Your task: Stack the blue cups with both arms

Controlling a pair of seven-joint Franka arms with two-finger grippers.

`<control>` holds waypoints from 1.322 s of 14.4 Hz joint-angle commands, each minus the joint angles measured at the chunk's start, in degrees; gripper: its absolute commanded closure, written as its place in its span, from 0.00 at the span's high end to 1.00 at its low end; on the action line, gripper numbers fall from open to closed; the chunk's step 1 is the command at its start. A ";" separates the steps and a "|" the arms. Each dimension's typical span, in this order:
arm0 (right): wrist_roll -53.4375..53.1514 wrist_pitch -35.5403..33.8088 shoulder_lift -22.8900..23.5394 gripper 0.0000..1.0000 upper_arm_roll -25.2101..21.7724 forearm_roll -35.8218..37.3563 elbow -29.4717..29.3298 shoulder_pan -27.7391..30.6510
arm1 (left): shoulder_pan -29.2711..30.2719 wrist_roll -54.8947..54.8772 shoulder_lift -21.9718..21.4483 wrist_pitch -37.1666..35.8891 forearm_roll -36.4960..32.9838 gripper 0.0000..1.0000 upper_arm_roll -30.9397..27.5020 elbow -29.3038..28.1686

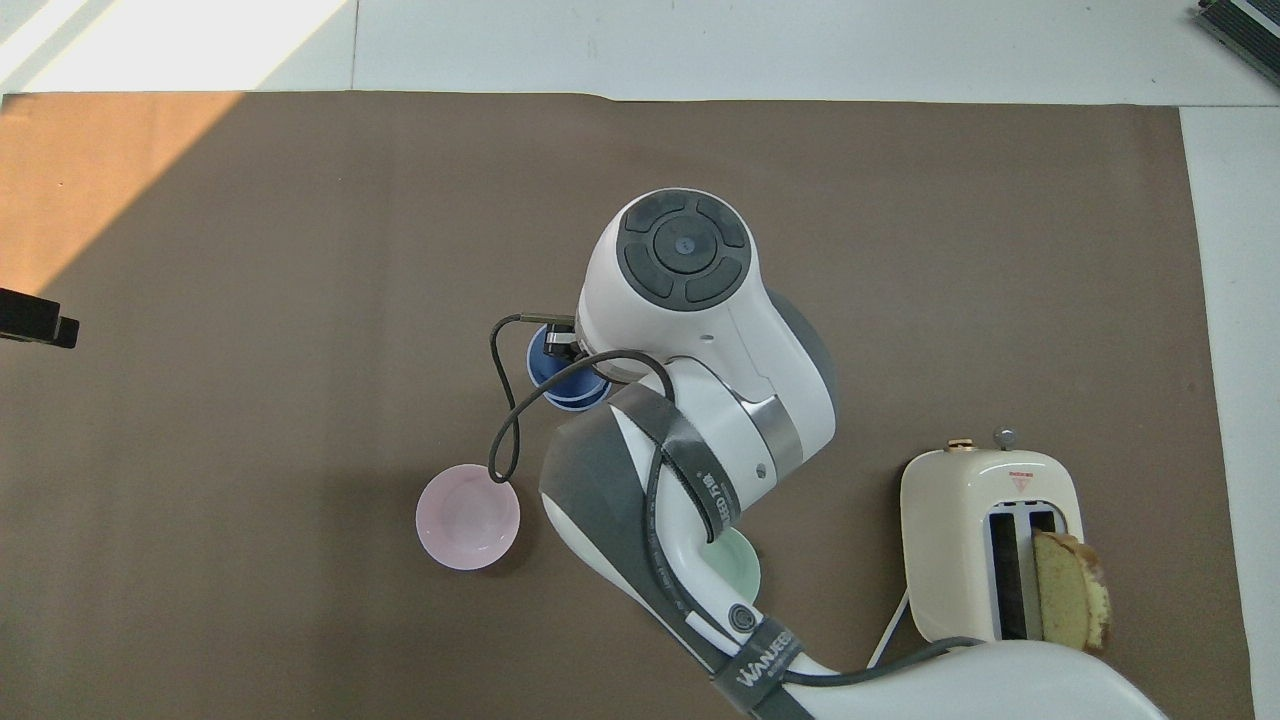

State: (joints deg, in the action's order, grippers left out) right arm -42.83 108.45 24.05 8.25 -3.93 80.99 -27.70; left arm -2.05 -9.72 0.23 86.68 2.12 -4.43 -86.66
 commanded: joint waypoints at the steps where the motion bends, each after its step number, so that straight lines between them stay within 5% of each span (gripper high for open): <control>1: -0.15 0.71 -0.49 1.00 0.37 0.76 0.92 0.63 | 0.21 0.05 -1.19 -0.29 -0.36 1.00 0.13 -1.14; 6: 0.98 -3.31 -2.41 1.00 -0.43 2.07 0.13 2.46 | 0.21 0.05 -1.19 -0.29 -0.36 1.00 0.13 -1.14; 15: 26.01 -28.09 -11.74 1.00 -0.78 4.72 -5.39 19.42 | 0.21 0.05 -1.19 -0.29 -0.36 1.00 0.13 -1.14; 19: 36.92 -32.16 -16.12 1.00 -1.13 6.91 -5.84 24.44 | 0.12 0.05 -1.19 -0.29 -0.36 1.00 0.13 -1.14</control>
State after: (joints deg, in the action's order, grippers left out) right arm -10.24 77.76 9.76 6.64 1.29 75.24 -4.83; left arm -2.05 -9.72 0.23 86.68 2.12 -4.43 -86.66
